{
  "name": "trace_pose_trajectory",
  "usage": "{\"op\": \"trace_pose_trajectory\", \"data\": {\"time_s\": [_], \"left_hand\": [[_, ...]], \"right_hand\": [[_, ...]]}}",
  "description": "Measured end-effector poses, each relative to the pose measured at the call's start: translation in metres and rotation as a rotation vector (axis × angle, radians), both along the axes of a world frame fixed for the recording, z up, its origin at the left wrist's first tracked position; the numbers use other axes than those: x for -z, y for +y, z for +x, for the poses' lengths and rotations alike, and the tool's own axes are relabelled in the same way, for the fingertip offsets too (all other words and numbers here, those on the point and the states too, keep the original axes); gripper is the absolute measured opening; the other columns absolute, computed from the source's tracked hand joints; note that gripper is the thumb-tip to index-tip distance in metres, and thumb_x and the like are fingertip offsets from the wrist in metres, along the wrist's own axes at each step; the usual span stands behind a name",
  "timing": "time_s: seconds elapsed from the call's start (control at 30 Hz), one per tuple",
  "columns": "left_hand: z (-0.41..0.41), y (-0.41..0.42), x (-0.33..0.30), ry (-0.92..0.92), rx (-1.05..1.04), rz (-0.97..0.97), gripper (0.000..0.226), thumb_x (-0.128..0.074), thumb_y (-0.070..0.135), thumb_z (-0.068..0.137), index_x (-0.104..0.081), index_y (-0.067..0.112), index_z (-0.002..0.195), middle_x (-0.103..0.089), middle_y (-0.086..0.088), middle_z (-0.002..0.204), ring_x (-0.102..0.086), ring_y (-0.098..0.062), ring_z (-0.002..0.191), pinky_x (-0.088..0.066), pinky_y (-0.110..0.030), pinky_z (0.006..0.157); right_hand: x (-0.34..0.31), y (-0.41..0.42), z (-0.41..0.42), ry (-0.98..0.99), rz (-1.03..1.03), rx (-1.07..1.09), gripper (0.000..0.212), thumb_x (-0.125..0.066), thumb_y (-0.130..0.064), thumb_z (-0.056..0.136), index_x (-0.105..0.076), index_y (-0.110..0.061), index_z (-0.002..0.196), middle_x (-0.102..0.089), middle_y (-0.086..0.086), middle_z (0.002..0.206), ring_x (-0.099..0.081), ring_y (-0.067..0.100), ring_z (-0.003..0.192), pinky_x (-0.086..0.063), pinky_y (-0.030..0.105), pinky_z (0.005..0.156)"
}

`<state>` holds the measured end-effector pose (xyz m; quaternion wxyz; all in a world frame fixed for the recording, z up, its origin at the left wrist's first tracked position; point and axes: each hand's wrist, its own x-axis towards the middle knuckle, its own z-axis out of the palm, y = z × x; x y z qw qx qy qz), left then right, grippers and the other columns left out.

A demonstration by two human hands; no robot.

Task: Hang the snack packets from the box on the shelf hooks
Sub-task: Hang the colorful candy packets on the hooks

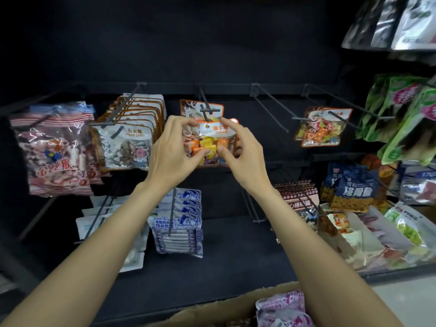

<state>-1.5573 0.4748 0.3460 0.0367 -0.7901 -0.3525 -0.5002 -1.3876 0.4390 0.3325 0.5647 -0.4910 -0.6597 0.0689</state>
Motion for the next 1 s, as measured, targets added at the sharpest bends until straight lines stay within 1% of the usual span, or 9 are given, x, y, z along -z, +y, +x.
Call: {"op": "trace_pose_trajectory", "data": {"time_s": [0.07, 0.2, 0.3, 0.43, 0.57, 0.67, 0.77, 0.87, 1.0], "left_hand": [[0.000, -0.001, 0.000, -0.012, -0.002, -0.018, 0.056, -0.081, 0.023, 0.071, -0.051, 0.005, 0.115, -0.051, -0.006, 0.111, -0.038, 0.006, 0.092, -0.035, 0.001, 0.072], [0.002, -0.003, 0.000, -0.021, 0.005, -0.026, 0.056, -0.081, 0.020, 0.070, -0.051, 0.006, 0.115, -0.050, -0.004, 0.111, -0.039, 0.006, 0.092, -0.036, 0.000, 0.072], [0.000, -0.004, 0.000, -0.045, 0.018, -0.029, 0.057, -0.081, 0.023, 0.070, -0.050, 0.008, 0.115, -0.050, -0.002, 0.112, -0.043, 0.004, 0.093, -0.038, -0.003, 0.072], [0.003, -0.002, -0.005, -0.035, 0.000, -0.067, 0.058, -0.080, 0.023, 0.072, -0.048, 0.009, 0.118, -0.049, -0.005, 0.116, -0.040, 0.005, 0.095, -0.036, 0.001, 0.073], [0.006, 0.006, -0.006, -0.026, -0.015, -0.128, 0.058, -0.079, 0.022, 0.073, -0.047, 0.012, 0.120, -0.042, 0.004, 0.114, -0.037, 0.006, 0.097, -0.032, 0.004, 0.073], [0.004, 0.008, -0.004, -0.014, -0.011, -0.144, 0.059, -0.079, 0.024, 0.072, -0.046, 0.013, 0.120, -0.042, 0.005, 0.114, -0.038, 0.006, 0.098, -0.035, -0.001, 0.072], [0.001, 0.008, 0.000, -0.013, -0.012, -0.187, 0.062, -0.079, 0.028, 0.073, -0.046, 0.014, 0.123, -0.046, 0.001, 0.118, -0.038, 0.004, 0.100, -0.036, -0.014, 0.078], [0.005, 0.013, 0.003, -0.037, -0.027, -0.236, 0.065, -0.077, 0.027, 0.075, -0.043, 0.016, 0.129, -0.044, 0.000, 0.124, -0.039, 0.003, 0.102, -0.033, -0.014, 0.080], [0.018, 0.038, 0.006, 0.015, -0.126, -0.246, 0.067, -0.073, 0.025, 0.081, -0.037, 0.016, 0.137, -0.038, -0.005, 0.136, -0.050, -0.015, 0.113, -0.036, -0.020, 0.081]], "right_hand": [[0.001, -0.001, 0.000, 0.016, -0.004, -0.011, 0.055, -0.065, -0.007, 0.085, -0.050, -0.027, 0.134, -0.056, -0.005, 0.106, -0.056, 0.002, 0.085, -0.048, 0.021, 0.072], [0.003, -0.002, -0.001, 0.053, 0.003, -0.030, 0.053, -0.065, -0.008, 0.085, -0.050, -0.026, 0.133, -0.056, -0.003, 0.115, -0.058, 0.009, 0.104, -0.054, 0.037, 0.082], [0.003, -0.002, -0.001, 0.045, 0.006, -0.038, 0.054, -0.065, -0.009, 0.086, -0.048, -0.027, 0.134, -0.055, -0.002, 0.118, -0.058, 0.011, 0.108, -0.055, 0.041, 0.080], [-0.001, 0.001, -0.002, 0.016, -0.023, 0.009, 0.055, -0.064, -0.010, 0.086, -0.047, -0.028, 0.135, -0.055, -0.001, 0.113, -0.058, 0.011, 0.097, -0.054, 0.036, 0.077], [-0.008, 0.005, -0.002, -0.073, -0.073, 0.069, 0.052, -0.064, -0.011, 0.087, -0.050, -0.030, 0.133, -0.053, -0.003, 0.106, -0.054, 0.005, 0.091, -0.045, 0.016, 0.074], [-0.008, 0.004, 0.002, -0.077, -0.101, 0.030, 0.054, -0.064, -0.011, 0.087, -0.049, -0.034, 0.133, -0.054, -0.003, 0.104, -0.055, 0.005, 0.086, -0.048, 0.019, 0.074], [-0.004, 0.003, 0.004, -0.098, -0.126, 0.017, 0.055, -0.063, -0.014, 0.089, -0.046, -0.037, 0.136, -0.052, -0.004, 0.101, -0.055, 0.006, 0.082, -0.049, 0.022, 0.072], [-0.003, 0.011, 0.003, -0.208, -0.125, 0.123, 0.056, -0.060, -0.017, 0.091, -0.042, -0.035, 0.141, -0.047, -0.006, 0.102, -0.052, 0.007, 0.081, -0.044, 0.022, 0.069], [-0.005, 0.040, 0.001, -0.403, -0.125, 0.267, 0.054, -0.055, -0.018, 0.095, -0.036, -0.028, 0.145, -0.044, 0.003, 0.114, -0.052, 0.016, 0.078, -0.039, 0.027, 0.063]]}}
